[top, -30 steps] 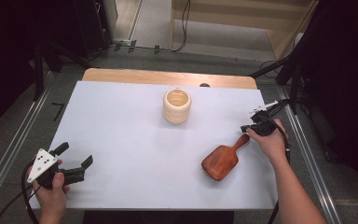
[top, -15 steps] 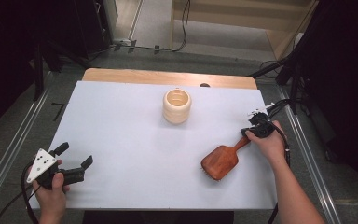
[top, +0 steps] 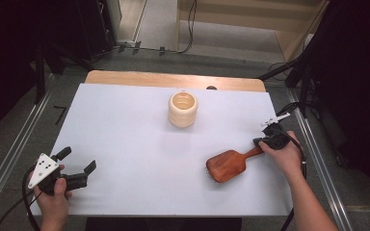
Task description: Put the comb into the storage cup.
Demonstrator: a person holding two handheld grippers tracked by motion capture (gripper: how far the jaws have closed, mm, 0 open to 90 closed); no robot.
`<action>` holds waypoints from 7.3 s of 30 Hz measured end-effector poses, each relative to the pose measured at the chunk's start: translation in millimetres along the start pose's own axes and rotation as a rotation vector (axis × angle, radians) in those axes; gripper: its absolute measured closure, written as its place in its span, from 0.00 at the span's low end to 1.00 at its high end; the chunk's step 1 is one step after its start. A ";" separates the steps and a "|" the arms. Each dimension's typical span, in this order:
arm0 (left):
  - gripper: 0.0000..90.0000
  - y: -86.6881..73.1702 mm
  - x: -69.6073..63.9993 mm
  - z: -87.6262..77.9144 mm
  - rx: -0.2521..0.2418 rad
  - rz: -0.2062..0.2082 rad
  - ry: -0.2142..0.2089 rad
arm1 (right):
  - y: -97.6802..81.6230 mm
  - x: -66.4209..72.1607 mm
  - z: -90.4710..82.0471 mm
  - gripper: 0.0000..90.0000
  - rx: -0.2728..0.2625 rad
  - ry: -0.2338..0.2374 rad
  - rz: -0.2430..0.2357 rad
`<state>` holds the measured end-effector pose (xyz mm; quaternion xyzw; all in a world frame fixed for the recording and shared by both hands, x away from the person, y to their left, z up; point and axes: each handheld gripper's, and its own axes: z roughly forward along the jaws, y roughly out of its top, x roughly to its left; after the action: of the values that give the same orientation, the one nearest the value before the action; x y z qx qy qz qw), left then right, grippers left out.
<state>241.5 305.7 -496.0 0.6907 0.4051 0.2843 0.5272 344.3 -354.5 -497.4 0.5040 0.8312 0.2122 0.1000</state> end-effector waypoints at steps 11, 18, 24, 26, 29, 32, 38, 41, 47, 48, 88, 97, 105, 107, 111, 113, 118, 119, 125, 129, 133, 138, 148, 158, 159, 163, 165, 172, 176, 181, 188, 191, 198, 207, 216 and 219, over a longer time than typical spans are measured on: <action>0.00 0.0 -0.2 0.1 0.003 0.003 -0.001 | -21.9 5.2 -9.2 0.98 -0.020 0.012 -0.004; 0.00 0.0 -0.4 0.3 0.003 0.003 -0.001 | -31.5 10.9 -15.1 0.98 -0.027 0.008 -0.029; 0.00 0.0 -0.6 0.4 0.003 0.003 0.000 | -39.1 17.4 -20.0 0.98 -0.040 0.006 -0.040; 0.00 0.0 -0.5 0.3 0.006 0.005 0.000 | -42.7 19.6 -21.1 0.98 -0.040 0.008 -0.044; 0.00 0.1 -0.8 0.4 0.008 0.006 0.002 | -47.6 21.3 -22.3 0.98 -0.042 0.010 -0.048; 0.00 0.1 -1.0 0.5 0.008 0.007 0.003 | -52.2 23.1 -24.7 0.98 -0.041 0.014 -0.048; 0.00 0.1 -1.2 0.8 0.009 0.010 0.005 | -58.6 27.4 -28.5 0.98 -0.049 0.014 -0.054; 0.00 0.1 -1.3 0.9 0.009 0.011 0.005 | -63.8 31.7 -31.7 0.98 -0.053 0.013 -0.070; 0.00 0.0 -1.8 1.2 0.008 0.011 0.008 | -70.5 37.2 -35.9 0.98 -0.058 0.020 -0.084; 0.00 0.0 -1.8 1.2 0.009 0.011 0.008 | -71.5 38.3 -36.4 0.98 -0.060 0.019 -0.084; 0.00 0.1 -2.3 1.8 0.017 0.021 -0.010 | -72.8 52.7 -52.8 0.30 -0.157 0.010 -0.141; 0.00 0.1 -2.3 1.9 0.017 0.022 -0.009 | -62.2 56.5 -56.1 0.00 -0.154 0.080 -0.160; 0.00 0.1 -2.2 1.7 0.017 0.022 -0.010 | -57.4 74.8 -44.5 0.04 -0.086 0.112 -0.279; 0.00 0.0 -2.2 1.8 0.015 0.022 -0.011 | -57.3 75.7 -43.2 0.11 -0.088 0.114 -0.286; 0.00 0.1 -2.2 1.7 0.017 0.022 -0.010 | -55.6 80.0 -37.6 0.23 -0.063 0.121 -0.299; 0.00 0.1 -2.3 1.8 0.017 0.022 -0.010 | -55.5 80.5 -36.9 0.26 -0.057 0.118 -0.301; 0.00 0.0 -2.2 1.8 0.015 0.021 -0.012 | -54.9 81.5 -30.3 0.45 -0.018 0.127 -0.325; 0.00 0.0 -2.2 1.9 0.016 0.022 -0.013 | -54.8 81.7 -29.2 0.48 -0.016 0.129 -0.327; 0.00 0.0 -2.4 2.0 0.017 0.022 -0.013 | -53.6 83.3 -23.2 0.60 0.008 0.153 -0.354; 0.00 0.1 -2.5 2.1 0.018 0.022 -0.013 | -51.7 84.5 -21.2 0.67 0.002 0.159 -0.360; 0.00 0.1 -2.4 2.1 0.017 0.022 -0.014 | -52.3 87.6 -21.6 0.75 -0.009 0.163 -0.385; 0.00 0.1 -2.7 2.3 0.018 0.023 -0.015 | -56.6 89.0 -22.0 0.78 -0.034 0.165 -0.365; 0.00 0.0 -2.9 2.3 0.018 0.023 -0.015 | -57.5 95.9 -19.3 0.78 -0.111 0.138 -0.310; 0.00 0.1 -3.2 2.4 0.019 0.026 -0.013 | -48.4 107.3 -20.9 0.78 -0.191 0.132 -0.302; 0.00 0.1 -3.2 2.4 0.019 0.026 -0.013 | -48.4 107.3 -20.9 0.78 -0.191 0.132 -0.302; 0.00 0.1 -3.2 2.4 0.021 0.027 -0.013 | -43.0 113.8 -19.4 0.78 -0.228 0.143 -0.287; 0.00 0.1 -3.1 2.3 0.021 0.029 -0.012 | -40.3 116.2 -18.7 0.78 -0.243 0.149 -0.293; 0.00 0.2 -3.1 2.3 0.020 0.030 -0.014 | -34.8 121.7 -19.4 0.78 -0.278 0.154 -0.285; 0.00 0.3 -3.3 2.3 0.022 0.034 -0.012 | -31.3 124.3 -20.7 0.78 -0.313 0.155 -0.275; 0.00 0.2 -3.3 2.4 0.021 0.036 -0.013 | -28.4 126.9 -21.4 0.78 -0.332 0.151 -0.266; 0.00 0.1 -3.6 2.8 0.019 0.036 -0.010 | -24.3 130.2 -21.5 0.78 -0.377 0.164 -0.240; 0.00 0.1 -3.7 2.9 0.019 0.037 -0.010 | -23.2 131.9 -21.8 0.78 -0.407 0.166 -0.234; 0.00 0.7 -3.3 3.3 0.015 0.040 -0.014 | -23.2 136.4 -22.5 0.78 -0.477 0.156 -0.203; 0.00 2.1 -3.1 2.9 0.013 0.035 0.001 | -24.4 138.7 -22.7 0.78 -0.527 0.150 -0.179; 0.00 5.7 -10.1 5.1 0.024 0.049 -0.010 | -23.5 140.7 -24.2 0.78 -0.572 0.162 -0.152; 0.00 8.2 -14.8 7.2 0.022 0.048 -0.027 | -21.7 143.2 -25.1 0.78 -0.581 0.159 -0.163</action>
<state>242.0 288.5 -489.7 0.7098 0.3844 0.2829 0.5181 249.9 -243.5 -478.1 0.3678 0.7788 0.4708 0.1913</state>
